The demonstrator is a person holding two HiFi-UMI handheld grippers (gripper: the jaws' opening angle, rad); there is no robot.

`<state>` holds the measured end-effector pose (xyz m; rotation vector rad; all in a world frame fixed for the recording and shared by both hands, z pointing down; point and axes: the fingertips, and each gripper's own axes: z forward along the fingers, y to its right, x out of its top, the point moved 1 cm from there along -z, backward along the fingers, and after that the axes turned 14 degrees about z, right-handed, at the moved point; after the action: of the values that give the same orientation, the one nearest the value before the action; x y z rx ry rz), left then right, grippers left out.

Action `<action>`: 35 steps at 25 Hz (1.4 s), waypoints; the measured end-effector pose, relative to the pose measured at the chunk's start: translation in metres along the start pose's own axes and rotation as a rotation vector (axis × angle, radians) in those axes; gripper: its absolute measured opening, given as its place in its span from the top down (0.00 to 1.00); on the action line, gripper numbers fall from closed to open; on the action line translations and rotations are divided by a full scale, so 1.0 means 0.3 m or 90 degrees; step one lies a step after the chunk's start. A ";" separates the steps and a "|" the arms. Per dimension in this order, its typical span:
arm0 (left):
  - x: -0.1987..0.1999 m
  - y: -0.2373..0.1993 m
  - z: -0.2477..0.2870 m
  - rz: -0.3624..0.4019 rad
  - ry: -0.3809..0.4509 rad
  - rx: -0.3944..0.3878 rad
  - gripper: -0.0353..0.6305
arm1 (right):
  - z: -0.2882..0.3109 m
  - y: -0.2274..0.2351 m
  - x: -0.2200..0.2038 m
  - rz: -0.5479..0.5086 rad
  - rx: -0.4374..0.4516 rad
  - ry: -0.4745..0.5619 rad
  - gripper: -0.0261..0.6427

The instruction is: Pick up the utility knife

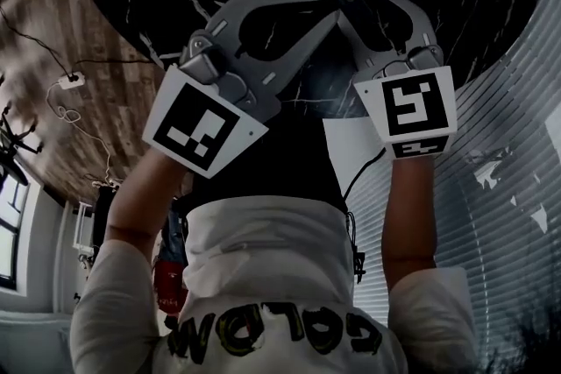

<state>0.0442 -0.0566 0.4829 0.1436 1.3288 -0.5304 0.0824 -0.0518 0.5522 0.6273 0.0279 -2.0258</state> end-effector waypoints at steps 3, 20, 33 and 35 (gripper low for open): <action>-0.027 -0.008 0.000 -0.007 0.004 0.003 0.94 | 0.043 -0.005 -0.032 -0.007 0.007 -0.029 0.72; -0.002 -0.015 -0.031 -0.012 0.013 0.036 0.94 | 0.015 0.000 -0.028 -0.064 -0.014 -0.042 0.77; 0.400 0.051 -0.173 0.045 0.088 0.097 0.94 | -0.424 -0.077 0.203 -0.039 -0.043 0.170 0.77; 0.484 0.084 -0.201 0.055 0.108 0.100 0.94 | -0.529 -0.098 0.251 -0.023 -0.043 0.227 0.77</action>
<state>0.0227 -0.0523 0.3251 0.3813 1.4378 -0.5582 0.0955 -0.0543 0.3745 0.9424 0.3202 -1.9159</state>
